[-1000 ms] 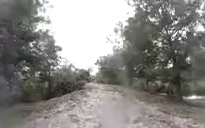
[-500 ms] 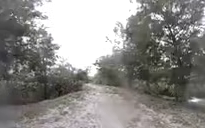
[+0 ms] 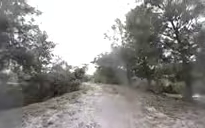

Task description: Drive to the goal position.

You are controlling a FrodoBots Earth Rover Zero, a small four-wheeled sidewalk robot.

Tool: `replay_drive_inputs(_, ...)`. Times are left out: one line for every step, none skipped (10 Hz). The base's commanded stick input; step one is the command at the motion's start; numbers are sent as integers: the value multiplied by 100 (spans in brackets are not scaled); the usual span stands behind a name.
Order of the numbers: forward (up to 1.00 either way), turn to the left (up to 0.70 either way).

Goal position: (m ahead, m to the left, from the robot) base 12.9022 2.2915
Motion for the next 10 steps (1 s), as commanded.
replay_drive_inputs(85,0)
replay_drive_inputs(85,0)
replay_drive_inputs(85,0)
replay_drive_inputs(85,0)
replay_drive_inputs(85,0)
replay_drive_inputs(85,0)
replay_drive_inputs(85,0)
replay_drive_inputs(85,0)
replay_drive_inputs(85,0)
replay_drive_inputs(85,0)
